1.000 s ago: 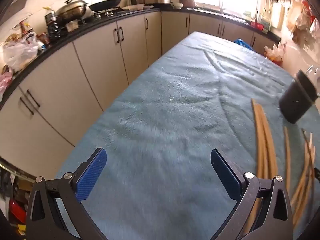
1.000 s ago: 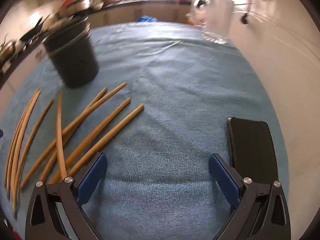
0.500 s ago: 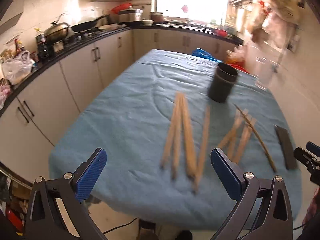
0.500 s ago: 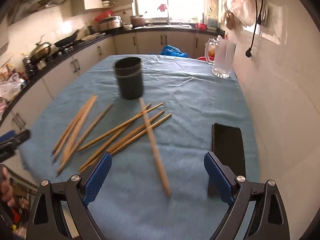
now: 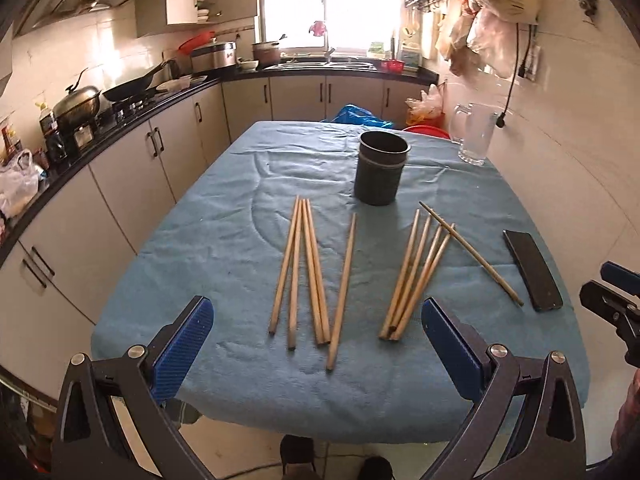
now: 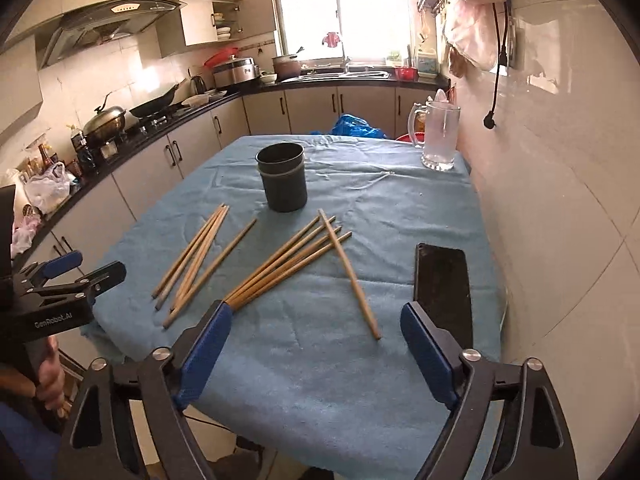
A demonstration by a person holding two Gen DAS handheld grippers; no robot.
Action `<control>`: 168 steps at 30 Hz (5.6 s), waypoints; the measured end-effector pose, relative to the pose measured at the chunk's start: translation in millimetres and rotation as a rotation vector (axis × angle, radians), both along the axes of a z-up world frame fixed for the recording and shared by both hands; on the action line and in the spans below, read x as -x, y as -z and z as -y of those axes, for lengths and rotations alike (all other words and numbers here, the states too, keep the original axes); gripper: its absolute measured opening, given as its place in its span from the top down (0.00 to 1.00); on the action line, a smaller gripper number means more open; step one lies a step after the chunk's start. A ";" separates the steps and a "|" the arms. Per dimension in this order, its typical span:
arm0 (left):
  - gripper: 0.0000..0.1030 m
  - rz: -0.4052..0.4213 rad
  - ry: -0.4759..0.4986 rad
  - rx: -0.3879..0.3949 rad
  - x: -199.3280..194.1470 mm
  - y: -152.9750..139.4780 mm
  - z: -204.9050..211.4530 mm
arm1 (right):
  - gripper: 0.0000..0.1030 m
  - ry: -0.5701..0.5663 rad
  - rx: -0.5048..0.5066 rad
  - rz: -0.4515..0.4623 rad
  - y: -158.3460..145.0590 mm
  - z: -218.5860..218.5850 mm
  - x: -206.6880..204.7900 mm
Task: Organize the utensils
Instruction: 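Move both grippers over the loose wooden chopsticks on the towel, then close the right gripper on one chopstick while the left gripper grasps another, then lift the held chopsticks upright and carry both toward the black holder cup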
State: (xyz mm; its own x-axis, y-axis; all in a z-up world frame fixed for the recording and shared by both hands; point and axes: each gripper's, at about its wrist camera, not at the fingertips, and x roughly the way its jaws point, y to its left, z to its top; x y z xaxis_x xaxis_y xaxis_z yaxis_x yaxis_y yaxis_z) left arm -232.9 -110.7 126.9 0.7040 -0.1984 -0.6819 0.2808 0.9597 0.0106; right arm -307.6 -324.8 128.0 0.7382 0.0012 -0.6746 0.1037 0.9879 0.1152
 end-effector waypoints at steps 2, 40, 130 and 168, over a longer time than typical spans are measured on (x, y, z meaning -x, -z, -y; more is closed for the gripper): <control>0.00 0.003 0.010 -0.012 2.6 -0.6 2.6 | 0.16 -0.007 -0.012 0.003 -0.6 1.5 1.7; 0.00 0.023 -0.001 -0.065 -6.7 -13.7 1.3 | 0.16 -0.066 -0.070 0.009 -0.2 -0.9 -22.9; 0.94 -0.337 0.321 0.073 -201.7 25.1 62.7 | 0.93 0.053 -0.223 -0.203 6.4 68.4 -208.7; 0.94 -0.146 0.278 0.161 -177.2 -57.4 32.6 | 0.93 0.052 -0.256 0.002 -50.9 64.5 -150.3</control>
